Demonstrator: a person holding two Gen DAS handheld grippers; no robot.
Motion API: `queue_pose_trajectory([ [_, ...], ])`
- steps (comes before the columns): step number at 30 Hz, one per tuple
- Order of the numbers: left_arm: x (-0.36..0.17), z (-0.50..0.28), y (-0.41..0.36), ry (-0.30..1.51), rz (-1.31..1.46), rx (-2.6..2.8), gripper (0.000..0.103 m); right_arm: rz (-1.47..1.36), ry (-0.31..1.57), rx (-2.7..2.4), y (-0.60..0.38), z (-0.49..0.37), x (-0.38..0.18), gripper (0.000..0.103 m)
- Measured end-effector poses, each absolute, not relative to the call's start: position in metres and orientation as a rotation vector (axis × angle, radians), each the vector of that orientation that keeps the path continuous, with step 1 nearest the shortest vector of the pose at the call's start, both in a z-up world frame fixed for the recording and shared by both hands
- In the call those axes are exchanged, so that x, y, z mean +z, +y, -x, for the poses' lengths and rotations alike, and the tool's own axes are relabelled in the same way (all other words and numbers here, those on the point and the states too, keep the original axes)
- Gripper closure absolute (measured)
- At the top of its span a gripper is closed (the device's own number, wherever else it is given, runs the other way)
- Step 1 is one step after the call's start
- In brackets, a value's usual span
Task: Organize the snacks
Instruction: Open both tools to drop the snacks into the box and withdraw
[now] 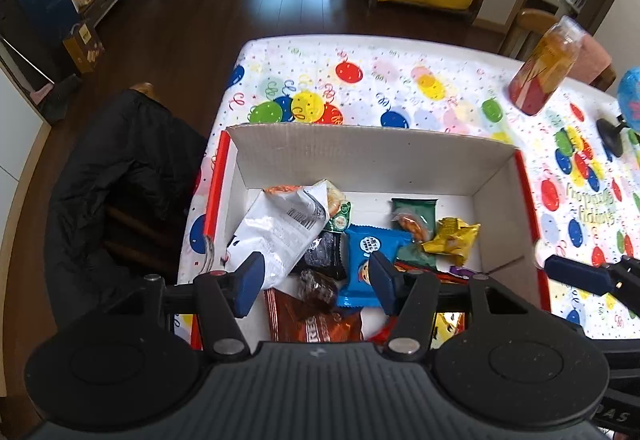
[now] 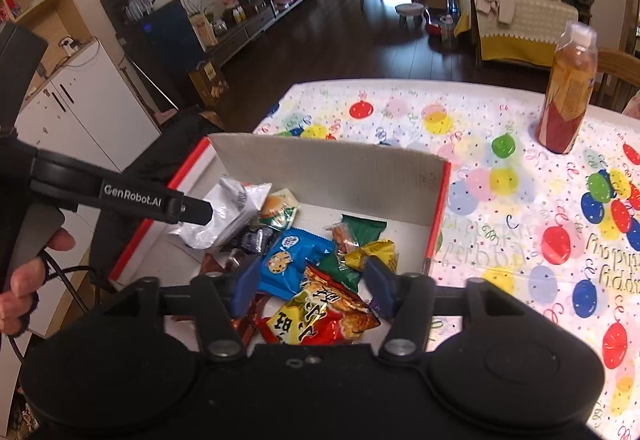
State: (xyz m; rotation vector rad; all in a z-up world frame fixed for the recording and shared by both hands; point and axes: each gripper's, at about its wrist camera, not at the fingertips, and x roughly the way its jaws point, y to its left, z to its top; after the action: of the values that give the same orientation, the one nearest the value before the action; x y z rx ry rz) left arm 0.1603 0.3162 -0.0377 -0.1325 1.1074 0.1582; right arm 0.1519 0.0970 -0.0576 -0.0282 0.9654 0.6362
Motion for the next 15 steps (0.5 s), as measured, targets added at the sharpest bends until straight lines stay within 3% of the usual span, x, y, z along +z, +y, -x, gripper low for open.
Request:
queue_pose_trajectory([
  [3,-0.03,-0.146,0.315,1.077,0.14,0.157,0.045,0.034,0.939,0.638,0.092,-0.142,-0.048,0.031],
  [11,-0.013,-0.104,0.31,0.995,0.162,0.122,0.031,0.031,0.876,0.632,0.081,-0.115,-0.028,0.013],
  [13,-0.009,-0.095,0.308,0.968,0.163,0.114,0.023,0.021,0.868,0.628,0.078,-0.11,-0.025,0.008],
  [15,-0.005,-0.085,0.306,0.943,0.162,0.102,0.022,0.01,0.859,0.62,0.075,-0.103,-0.023,0.004],
])
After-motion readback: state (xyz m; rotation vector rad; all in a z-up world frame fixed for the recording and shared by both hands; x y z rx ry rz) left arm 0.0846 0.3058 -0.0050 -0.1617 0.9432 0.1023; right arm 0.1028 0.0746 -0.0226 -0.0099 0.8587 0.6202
